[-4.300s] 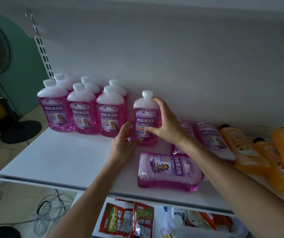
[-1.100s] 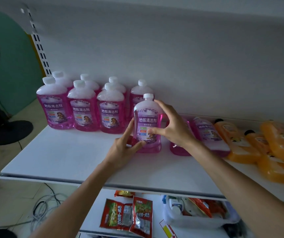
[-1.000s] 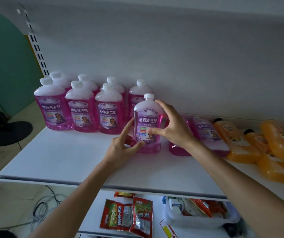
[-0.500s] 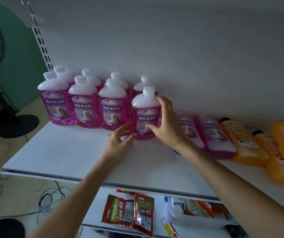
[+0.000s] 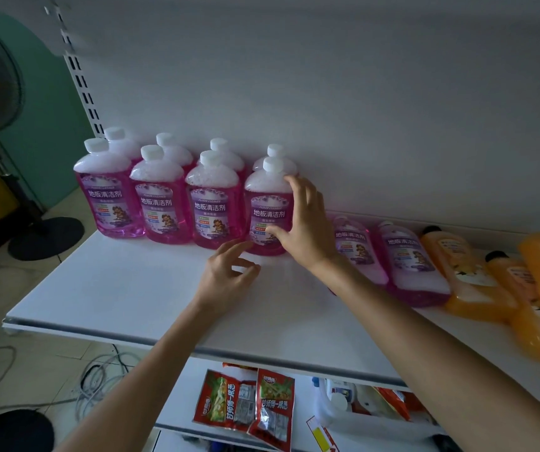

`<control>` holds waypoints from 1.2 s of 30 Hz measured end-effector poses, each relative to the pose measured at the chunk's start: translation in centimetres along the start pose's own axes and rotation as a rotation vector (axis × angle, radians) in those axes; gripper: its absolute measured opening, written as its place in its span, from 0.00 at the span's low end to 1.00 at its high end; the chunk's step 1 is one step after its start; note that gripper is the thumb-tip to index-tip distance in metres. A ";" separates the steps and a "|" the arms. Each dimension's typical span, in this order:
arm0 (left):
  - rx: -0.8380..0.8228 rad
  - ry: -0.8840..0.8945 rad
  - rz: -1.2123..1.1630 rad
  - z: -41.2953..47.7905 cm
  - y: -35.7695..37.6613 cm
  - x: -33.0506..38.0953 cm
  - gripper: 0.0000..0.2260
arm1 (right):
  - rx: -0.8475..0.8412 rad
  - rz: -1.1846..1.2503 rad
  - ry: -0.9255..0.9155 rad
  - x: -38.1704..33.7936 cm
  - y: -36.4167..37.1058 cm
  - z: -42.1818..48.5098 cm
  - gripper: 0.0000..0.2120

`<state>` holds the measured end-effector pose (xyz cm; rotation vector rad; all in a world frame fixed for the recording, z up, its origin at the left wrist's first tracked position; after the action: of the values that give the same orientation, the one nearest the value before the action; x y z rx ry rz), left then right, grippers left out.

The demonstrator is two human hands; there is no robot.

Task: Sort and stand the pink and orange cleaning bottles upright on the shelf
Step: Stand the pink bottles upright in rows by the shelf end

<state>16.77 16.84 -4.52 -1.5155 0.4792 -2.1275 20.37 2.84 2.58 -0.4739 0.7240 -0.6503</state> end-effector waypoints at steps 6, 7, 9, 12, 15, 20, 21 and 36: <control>0.025 0.187 0.271 -1.0 0.7 2.2 0.14 | -0.127 -0.107 0.067 -0.3 -0.1 0.4 0.42; 0.011 0.225 0.296 -1.2 1.1 2.8 0.13 | -0.157 -0.098 0.050 -0.4 -0.2 0.3 0.43; -0.004 0.246 0.295 -1.5 1.7 3.8 0.12 | -0.211 -0.038 0.016 -0.3 -0.7 -0.3 0.43; -0.041 0.198 0.248 -1.0 3.3 5.0 0.13 | -0.225 -0.015 0.063 2.6 -3.5 -0.9 0.36; -0.109 0.134 0.153 -0.7 5.8 6.0 0.15 | -0.278 -0.220 0.198 7.7 -5.9 -2.2 0.25; -0.255 0.071 0.218 -1.1 8.8 5.9 0.26 | -0.453 -0.331 0.459 10.1 -4.8 -4.1 0.29; -0.283 0.047 0.209 -1.2 8.9 5.9 0.31 | -0.454 -0.317 0.481 9.5 -4.7 -4.1 0.25; -0.335 0.000 -0.028 -1.3 7.0 4.8 0.42 | -0.406 0.299 0.679 10.1 -3.2 -5.6 0.32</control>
<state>15.50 8.42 -5.00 -1.7064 0.8540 -2.1468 20.86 -7.36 -3.80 -0.5019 1.5563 -0.3712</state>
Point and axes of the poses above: each hand's wrist, its own z-axis towards the middle knuckle, its own y-axis out of the palm, x = y × z, the point moved 8 cm from there along z, towards the middle knuckle, and after that the axes turned 8 degrees about z, right-handed, at the moved point
